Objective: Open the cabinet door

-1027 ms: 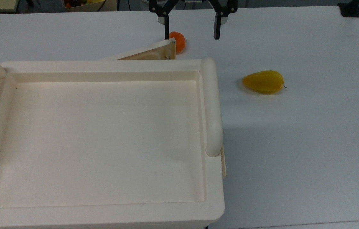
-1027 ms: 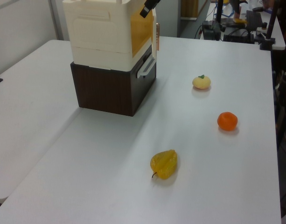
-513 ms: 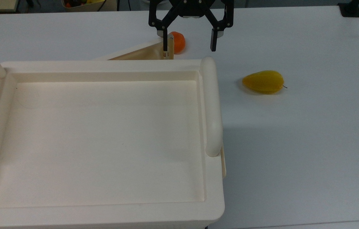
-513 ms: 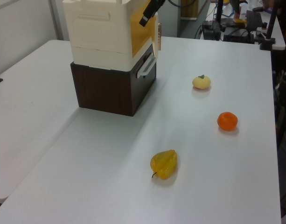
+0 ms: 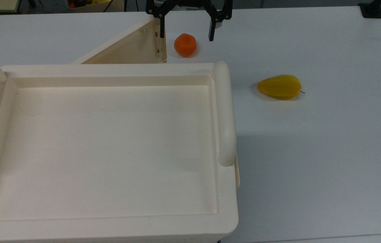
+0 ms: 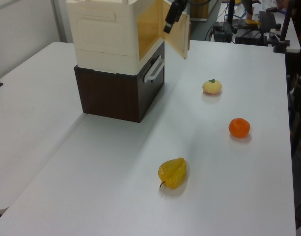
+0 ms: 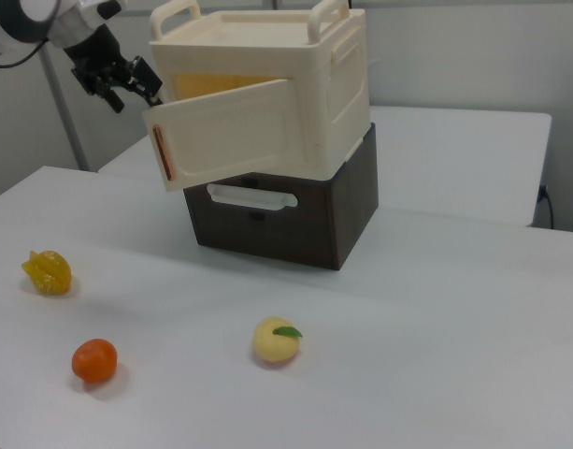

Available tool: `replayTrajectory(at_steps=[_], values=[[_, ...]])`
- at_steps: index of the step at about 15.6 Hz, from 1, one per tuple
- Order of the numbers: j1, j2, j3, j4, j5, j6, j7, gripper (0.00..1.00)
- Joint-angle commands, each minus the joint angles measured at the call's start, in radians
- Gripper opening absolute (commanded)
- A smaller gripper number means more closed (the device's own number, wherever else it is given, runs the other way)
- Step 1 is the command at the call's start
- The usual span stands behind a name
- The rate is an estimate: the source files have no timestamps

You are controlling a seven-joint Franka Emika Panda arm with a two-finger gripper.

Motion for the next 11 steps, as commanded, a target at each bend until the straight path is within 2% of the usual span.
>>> replayTrajectory(at_steps=[1, 7, 9, 11], values=[[-0.012, -0.047, -0.011, -0.016, 0.006, -0.172, -0.089, 1.0], [-0.075, -0.067, -0.013, -0.016, 0.016, -0.347, -0.141, 1.0], [-0.075, -0.065, -0.013, -0.018, 0.02, -0.362, -0.144, 1.0], [-0.076, -0.065, -0.015, -0.021, 0.054, -0.363, -0.138, 1.0]])
